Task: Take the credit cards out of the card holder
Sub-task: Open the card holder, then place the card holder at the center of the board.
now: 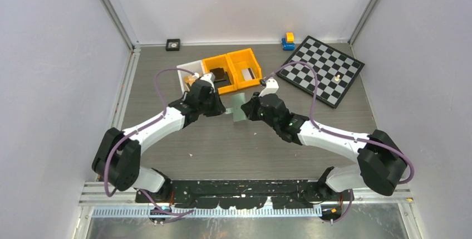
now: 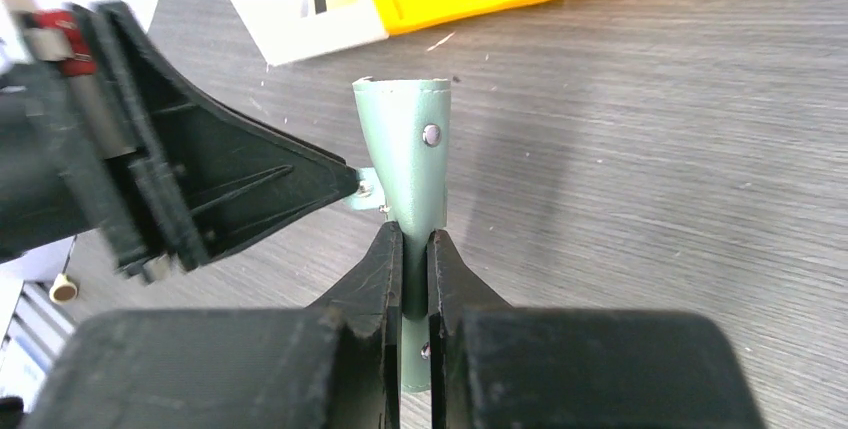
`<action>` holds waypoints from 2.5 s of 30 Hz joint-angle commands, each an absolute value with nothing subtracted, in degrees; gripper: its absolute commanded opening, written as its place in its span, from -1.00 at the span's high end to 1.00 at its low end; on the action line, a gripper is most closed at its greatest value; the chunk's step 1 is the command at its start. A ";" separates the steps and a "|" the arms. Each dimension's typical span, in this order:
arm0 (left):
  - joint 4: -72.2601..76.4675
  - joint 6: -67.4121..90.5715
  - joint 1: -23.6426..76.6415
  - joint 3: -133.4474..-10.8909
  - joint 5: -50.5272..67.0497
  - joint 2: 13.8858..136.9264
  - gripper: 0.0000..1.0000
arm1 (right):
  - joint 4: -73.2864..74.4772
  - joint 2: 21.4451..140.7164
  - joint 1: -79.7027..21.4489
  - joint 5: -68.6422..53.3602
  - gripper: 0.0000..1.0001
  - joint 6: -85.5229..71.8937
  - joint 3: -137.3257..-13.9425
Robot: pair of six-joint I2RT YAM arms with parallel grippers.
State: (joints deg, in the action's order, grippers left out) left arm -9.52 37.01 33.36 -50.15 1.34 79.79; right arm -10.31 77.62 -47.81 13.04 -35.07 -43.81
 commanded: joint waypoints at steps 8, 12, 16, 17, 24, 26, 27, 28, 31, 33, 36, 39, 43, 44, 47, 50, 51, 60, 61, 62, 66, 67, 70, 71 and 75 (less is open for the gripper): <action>-3.01 41.04 26.32 -45.02 11.40 78.40 0.48 | -13.62 73.53 -45.72 16.56 0.99 -38.28 -43.46; 5.58 42.75 26.05 -40.37 15.52 74.34 -0.07 | -14.50 73.72 -44.68 14.37 0.99 -39.07 -43.17; 13.03 43.21 25.93 -38.72 21.86 74.25 -0.23 | -15.01 74.07 -44.48 12.66 0.99 -39.34 -43.21; 13.46 43.30 25.93 -38.66 22.44 74.53 -0.24 | -15.59 74.20 -44.42 11.91 0.99 -39.44 -43.14; 12.52 43.42 25.93 -40.06 23.21 76.60 -0.14 | -17.94 75.74 -44.45 5.95 0.99 -39.90 -43.65; 9.38 43.19 25.86 -40.92 20.94 76.98 0.08 | -18.10 75.93 -44.39 5.63 0.99 -39.90 -43.56; 8.27 43.08 25.92 -41.23 20.10 77.21 0.21 | -18.15 76.06 -44.44 5.66 0.99 -39.97 -43.51; 7.85 43.07 25.86 -41.36 19.56 77.48 0.31 | -18.23 76.19 -44.41 5.52 0.99 -39.98 -43.55; 6.46 43.07 25.84 -42.00 18.38 78.25 0.55 | -18.45 76.44 -44.46 4.83 0.99 -39.99 -43.64; 5.24 43.07 25.69 -42.49 17.80 78.64 0.61 | -18.63 76.46 -44.44 4.50 0.99 -40.06 -43.56; 4.86 43.07 25.41 -42.59 17.64 78.81 0.60 | -18.93 76.55 -44.43 3.89 0.99 -40.21 -43.53; 4.58 43.08 25.25 -42.54 17.32 78.67 0.56 | -19.62 76.72 -44.44 2.95 0.99 -40.40 -43.48; 4.78 43.02 25.14 -42.48 17.56 78.43 0.46 | -19.86 77.18 -44.45 1.95 0.99 -40.64 -43.66; 5.01 42.98 25.14 -42.39 17.69 78.40 0.43 | -19.98 77.29 -44.45 1.72 0.99 -40.75 -43.72; 4.66 42.69 25.14 -42.84 17.82 78.65 0.38 | -20.30 77.34 -44.37 1.52 0.99 -40.93 -43.65; 3.88 42.37 25.14 -42.86 17.16 78.36 0.57 | -20.13 77.41 -44.36 1.77 0.99 -41.11 -43.61; 4.24 42.36 25.14 -42.59 17.19 78.18 0.72 | -20.12 77.43 -44.31 1.91 0.99 -41.17 -43.53; 2.00 41.33 25.13 -43.69 17.09 78.32 1.00 | -17.71 81.66 -41.90 3.48 0.86 -42.44 -44.45; 1.68 41.12 25.14 -43.87 17.13 78.71 1.00 | -17.80 82.72 -41.39 3.06 0.86 -42.77 -44.61; 1.53 41.01 25.11 -44.01 17.07 78.98 1.00 | -17.92 83.92 -40.76 2.28 0.86 -43.25 -44.87; 1.46 40.98 25.14 -44.49 17.32 81.06 1.00 | -18.75 88.29 -37.93 -2.39 0.73 -46.21 -45.20; 1.37 41.00 25.16 -44.73 17.57 81.63 1.00 | -19.00 89.07 -37.24 -3.35 0.56 -46.90 -45.12; 0.61 40.71 25.11 -45.68 17.99 83.35 1.00 | -17.58 90.92 -35.76 -4.60 0.31 -47.89 -46.01; 0.54 40.62 25.13 -45.89 18.20 83.85 1.00 | -16.36 91.22 -35.62 -4.34 0.23 -47.73 -46.51; 0.19 40.61 25.14 -47.15 19.40 86.42 1.00 | -11.59 90.82 -35.59 -1.10 -0.21 -46.33 -47.92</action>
